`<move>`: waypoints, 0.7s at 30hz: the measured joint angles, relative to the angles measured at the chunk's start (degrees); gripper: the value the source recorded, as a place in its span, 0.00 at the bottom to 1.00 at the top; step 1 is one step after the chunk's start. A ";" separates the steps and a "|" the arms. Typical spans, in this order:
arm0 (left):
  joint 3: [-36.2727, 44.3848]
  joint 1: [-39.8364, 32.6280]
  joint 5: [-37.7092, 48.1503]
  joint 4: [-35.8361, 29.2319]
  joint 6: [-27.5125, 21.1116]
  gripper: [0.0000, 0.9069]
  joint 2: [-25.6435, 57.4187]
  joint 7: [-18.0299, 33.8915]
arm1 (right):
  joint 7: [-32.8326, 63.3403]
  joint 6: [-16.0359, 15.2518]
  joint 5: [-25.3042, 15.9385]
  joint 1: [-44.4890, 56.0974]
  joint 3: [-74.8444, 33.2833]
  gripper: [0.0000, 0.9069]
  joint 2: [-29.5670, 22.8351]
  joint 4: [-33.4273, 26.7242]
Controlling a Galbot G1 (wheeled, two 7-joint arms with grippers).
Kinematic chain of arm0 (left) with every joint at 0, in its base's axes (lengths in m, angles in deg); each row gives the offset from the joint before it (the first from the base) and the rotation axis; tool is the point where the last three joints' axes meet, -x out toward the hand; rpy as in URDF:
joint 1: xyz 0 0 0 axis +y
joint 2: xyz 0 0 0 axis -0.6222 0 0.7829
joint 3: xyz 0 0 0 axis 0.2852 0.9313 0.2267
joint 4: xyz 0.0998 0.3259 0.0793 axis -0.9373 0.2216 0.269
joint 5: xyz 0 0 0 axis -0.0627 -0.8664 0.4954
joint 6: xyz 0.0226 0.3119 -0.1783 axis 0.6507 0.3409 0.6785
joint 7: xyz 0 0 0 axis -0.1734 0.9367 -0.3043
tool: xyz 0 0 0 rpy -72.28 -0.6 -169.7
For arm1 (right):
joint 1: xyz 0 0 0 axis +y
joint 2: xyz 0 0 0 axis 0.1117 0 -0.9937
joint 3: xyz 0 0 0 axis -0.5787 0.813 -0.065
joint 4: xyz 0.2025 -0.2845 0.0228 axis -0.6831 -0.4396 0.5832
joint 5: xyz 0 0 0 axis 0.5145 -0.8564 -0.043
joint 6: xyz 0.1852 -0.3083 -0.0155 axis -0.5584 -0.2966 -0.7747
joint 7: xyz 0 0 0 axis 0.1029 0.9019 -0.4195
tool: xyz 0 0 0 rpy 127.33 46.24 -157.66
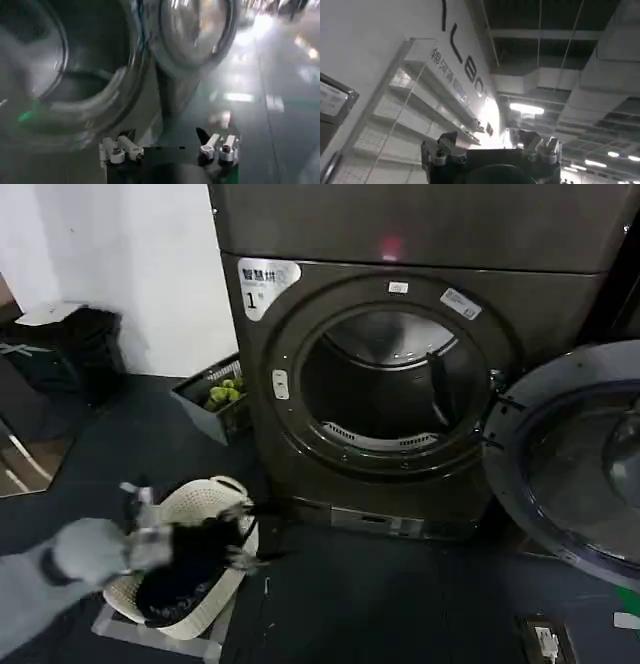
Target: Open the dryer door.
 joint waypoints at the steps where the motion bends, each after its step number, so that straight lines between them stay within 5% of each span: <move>1: -0.47 0.40 -0.77 0.20 -0.10 1.00 0.55 -0.69 | -0.26 -0.18 0.02 0.29 -0.34 1.00 0.00 0.16; 21: -3.75 2.43 -19.30 6.44 -3.46 1.00 6.37 -7.79 | -0.25 -0.98 -2.10 1.83 -3.62 1.00 -0.03 1.20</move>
